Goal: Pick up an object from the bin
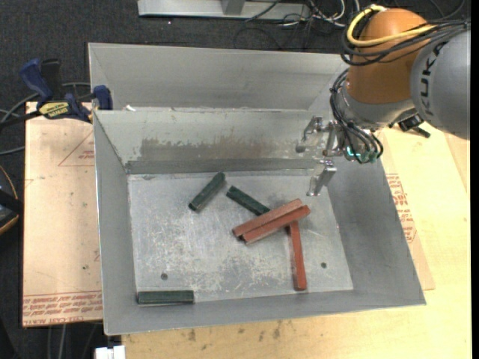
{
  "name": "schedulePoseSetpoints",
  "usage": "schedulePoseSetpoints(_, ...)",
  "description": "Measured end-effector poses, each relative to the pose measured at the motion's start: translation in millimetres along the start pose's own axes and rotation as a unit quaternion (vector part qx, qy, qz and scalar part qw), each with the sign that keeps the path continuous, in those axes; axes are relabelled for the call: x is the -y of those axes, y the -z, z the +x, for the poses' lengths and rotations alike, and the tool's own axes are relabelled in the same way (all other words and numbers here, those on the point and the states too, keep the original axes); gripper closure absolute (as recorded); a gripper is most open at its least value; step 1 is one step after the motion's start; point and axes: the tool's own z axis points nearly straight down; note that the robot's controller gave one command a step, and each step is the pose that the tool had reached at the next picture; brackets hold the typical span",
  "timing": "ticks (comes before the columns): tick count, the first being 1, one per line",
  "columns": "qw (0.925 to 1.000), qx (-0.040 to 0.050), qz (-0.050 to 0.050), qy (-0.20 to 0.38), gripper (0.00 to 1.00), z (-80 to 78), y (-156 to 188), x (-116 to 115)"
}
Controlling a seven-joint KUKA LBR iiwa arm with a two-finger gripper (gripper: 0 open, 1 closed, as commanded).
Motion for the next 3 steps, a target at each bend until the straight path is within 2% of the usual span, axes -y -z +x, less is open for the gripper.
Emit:
schedulePoseSetpoints(1,1.0,0.0038,0.0,0.0,0.0,-1.7,5,0)
schedulePoseSetpoints(2,0.9968,0.0188,0.002,0.078,1.0,23.6,-106,-22)
schedulePoseSetpoints(3,0.9967,0.0188,0.002,0.078,1.0,23.6,-106,-22)
